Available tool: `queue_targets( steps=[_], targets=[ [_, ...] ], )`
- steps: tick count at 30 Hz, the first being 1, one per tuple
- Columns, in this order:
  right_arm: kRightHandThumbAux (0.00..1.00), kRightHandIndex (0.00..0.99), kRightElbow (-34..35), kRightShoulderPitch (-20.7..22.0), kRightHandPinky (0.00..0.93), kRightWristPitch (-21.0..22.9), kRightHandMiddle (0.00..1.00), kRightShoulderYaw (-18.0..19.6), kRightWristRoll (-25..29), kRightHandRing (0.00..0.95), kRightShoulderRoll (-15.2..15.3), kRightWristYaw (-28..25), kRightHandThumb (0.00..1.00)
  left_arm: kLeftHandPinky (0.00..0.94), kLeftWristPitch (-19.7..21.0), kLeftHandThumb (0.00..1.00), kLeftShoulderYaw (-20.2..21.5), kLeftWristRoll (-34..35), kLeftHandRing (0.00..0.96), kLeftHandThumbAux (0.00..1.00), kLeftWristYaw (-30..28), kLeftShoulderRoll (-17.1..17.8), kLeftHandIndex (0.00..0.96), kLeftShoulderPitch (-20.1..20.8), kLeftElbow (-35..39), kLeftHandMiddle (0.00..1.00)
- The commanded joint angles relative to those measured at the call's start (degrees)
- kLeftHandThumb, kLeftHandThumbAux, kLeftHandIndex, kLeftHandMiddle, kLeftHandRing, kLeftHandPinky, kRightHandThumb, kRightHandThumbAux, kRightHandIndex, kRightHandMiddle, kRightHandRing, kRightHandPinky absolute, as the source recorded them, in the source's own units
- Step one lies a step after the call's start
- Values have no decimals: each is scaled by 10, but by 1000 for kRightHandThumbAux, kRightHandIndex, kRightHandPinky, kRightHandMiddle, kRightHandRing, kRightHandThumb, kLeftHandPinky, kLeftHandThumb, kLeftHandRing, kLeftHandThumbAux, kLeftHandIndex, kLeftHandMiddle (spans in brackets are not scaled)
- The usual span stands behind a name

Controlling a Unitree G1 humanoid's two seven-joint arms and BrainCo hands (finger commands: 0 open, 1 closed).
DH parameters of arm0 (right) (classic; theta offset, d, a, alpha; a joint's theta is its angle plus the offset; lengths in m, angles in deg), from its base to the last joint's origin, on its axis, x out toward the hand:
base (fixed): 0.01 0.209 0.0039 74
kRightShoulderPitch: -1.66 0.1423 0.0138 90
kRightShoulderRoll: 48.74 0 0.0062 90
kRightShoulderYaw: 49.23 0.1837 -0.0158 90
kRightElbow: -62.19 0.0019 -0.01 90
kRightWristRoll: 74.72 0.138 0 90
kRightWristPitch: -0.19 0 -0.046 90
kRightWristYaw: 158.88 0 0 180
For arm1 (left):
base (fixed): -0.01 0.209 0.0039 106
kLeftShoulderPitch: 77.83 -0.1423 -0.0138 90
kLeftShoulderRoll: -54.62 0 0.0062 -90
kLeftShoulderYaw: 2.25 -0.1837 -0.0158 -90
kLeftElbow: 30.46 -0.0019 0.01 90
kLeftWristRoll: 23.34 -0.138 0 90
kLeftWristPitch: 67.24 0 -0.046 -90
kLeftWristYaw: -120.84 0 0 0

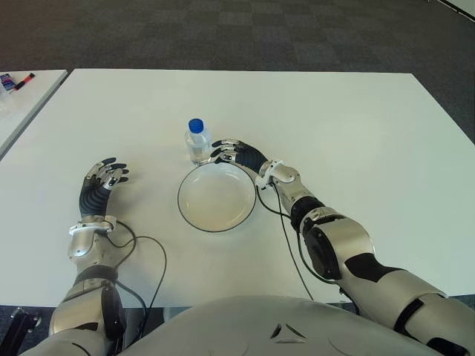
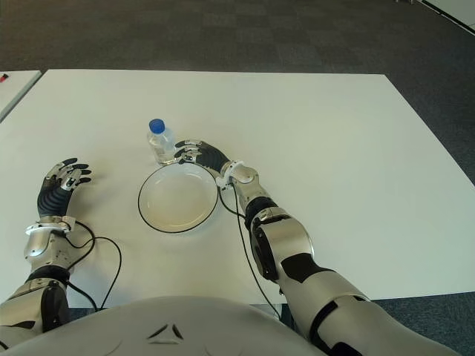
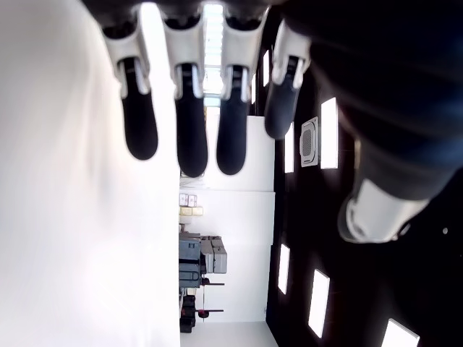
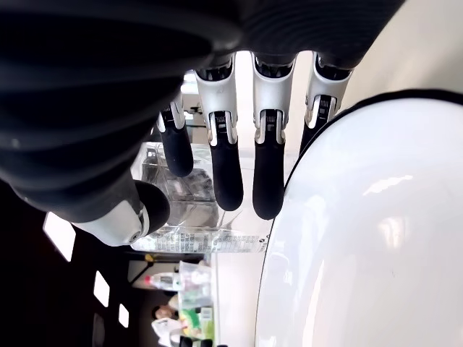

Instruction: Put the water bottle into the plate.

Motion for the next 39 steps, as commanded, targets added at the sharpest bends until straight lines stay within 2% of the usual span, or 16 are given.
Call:
queue_targets(
  steps=[1, 28, 39],
  targets=[
    [592, 196, 2, -12, 389, 0, 333, -3, 0, 357, -14, -3, 81, 401, 30, 242, -7, -4, 392, 628, -5, -26, 277, -22, -22, 373],
    [619, 171, 15, -17, 389, 0, 319, -1, 6, 347, -15, -11, 107, 413, 23, 240, -8, -6, 396, 624, 0, -27, 287, -24, -18, 388],
    [636, 174, 20, -34, 442, -44, 344, -4, 2, 386, -16, -2, 97, 417, 27, 252, -5, 2, 398, 635, -7, -31, 292, -25, -10, 391]
  ],
)
